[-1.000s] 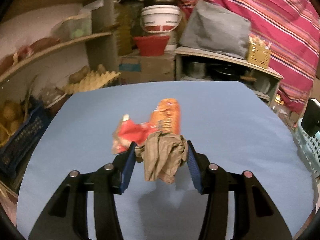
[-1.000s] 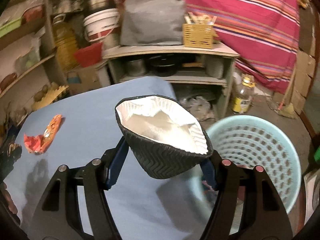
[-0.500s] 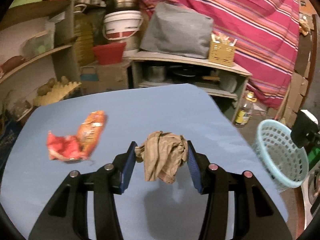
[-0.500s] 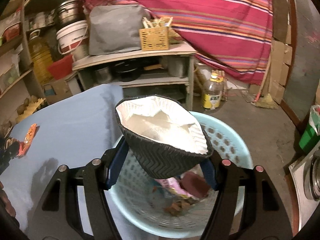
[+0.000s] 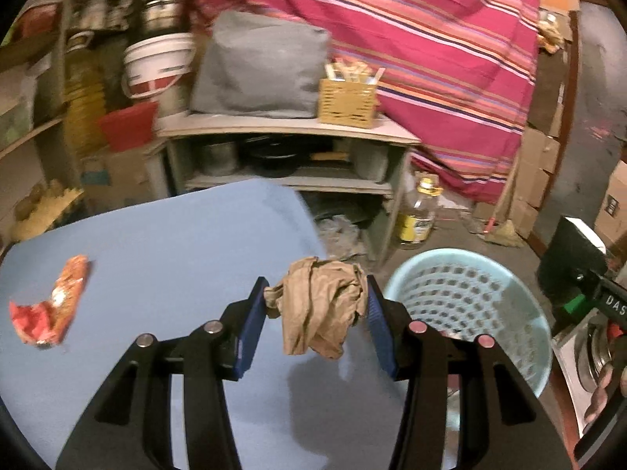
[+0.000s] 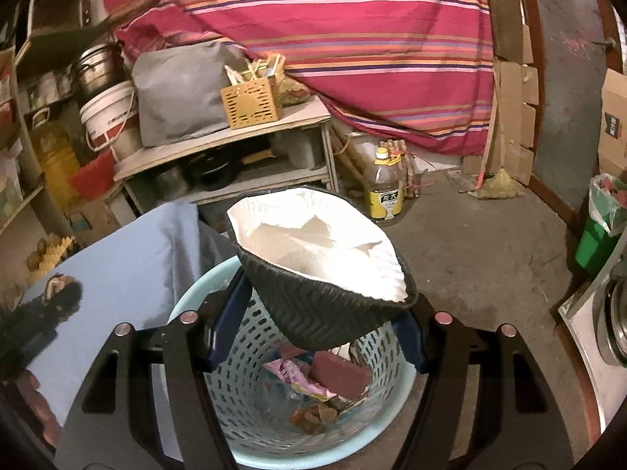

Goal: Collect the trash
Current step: 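Carry the brown cloth and black cup over the basket, then open the left tool to drop the cloth while the right tool drops the black cup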

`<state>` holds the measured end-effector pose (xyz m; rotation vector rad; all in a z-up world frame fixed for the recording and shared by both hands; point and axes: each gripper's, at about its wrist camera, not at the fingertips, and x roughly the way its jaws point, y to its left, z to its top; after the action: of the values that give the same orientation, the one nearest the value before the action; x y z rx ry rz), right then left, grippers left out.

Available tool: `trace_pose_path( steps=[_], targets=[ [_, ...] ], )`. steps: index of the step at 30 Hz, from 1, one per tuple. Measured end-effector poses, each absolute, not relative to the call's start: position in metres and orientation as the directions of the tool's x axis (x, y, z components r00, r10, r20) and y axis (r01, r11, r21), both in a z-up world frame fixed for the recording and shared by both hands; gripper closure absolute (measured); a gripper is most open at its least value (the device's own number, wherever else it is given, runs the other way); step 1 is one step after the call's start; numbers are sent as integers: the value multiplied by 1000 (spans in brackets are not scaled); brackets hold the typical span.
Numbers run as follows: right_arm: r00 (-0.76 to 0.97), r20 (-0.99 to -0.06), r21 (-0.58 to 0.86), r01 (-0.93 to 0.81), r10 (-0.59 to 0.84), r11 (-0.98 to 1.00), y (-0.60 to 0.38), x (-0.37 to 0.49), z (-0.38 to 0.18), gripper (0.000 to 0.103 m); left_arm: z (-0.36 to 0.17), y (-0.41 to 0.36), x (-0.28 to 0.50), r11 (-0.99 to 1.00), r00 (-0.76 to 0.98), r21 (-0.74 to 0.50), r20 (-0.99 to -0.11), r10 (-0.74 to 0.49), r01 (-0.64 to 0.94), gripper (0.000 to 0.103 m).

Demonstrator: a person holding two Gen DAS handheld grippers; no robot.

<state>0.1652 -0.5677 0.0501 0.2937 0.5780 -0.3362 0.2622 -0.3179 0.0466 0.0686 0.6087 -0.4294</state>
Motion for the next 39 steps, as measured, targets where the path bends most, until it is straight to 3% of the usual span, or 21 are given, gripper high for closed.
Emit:
trace_pose_path(
  steps=[7, 20, 23, 24, 31, 37, 39],
  targets=[
    [769, -600, 197, 410, -221, 890, -586, 167, 39, 36, 37, -385, 267, 875, 705, -47, -572, -420, 483, 54],
    [753, -621, 199, 420, -218, 885, -589, 174, 27, 36, 21, -430, 269, 847, 686, 9, -592, -423, 531, 52],
    [754, -621, 209, 422, -214, 882, -589, 174, 26, 36, 26, -431, 271, 844, 684, 9, -589, -429, 537, 30],
    [754, -621, 209, 423, -214, 882, -588, 175, 26, 36, 28, -428, 271, 845, 689, 7, -582, -431, 535, 28],
    [748, -627, 186, 415, -217, 890, -582, 180, 24, 36, 34, -403, 277, 877, 724, 17, -571, -386, 480, 18],
    [753, -622, 174, 401, -215, 899, -570, 187, 25, 36, 36, -375, 276, 893, 738, 14, -568, -363, 450, 17],
    [756, -616, 174, 403, -220, 898, -565, 189, 27, 23, 39, -365, 275, 900, 752, 22, -558, -351, 436, 16]
  ],
)
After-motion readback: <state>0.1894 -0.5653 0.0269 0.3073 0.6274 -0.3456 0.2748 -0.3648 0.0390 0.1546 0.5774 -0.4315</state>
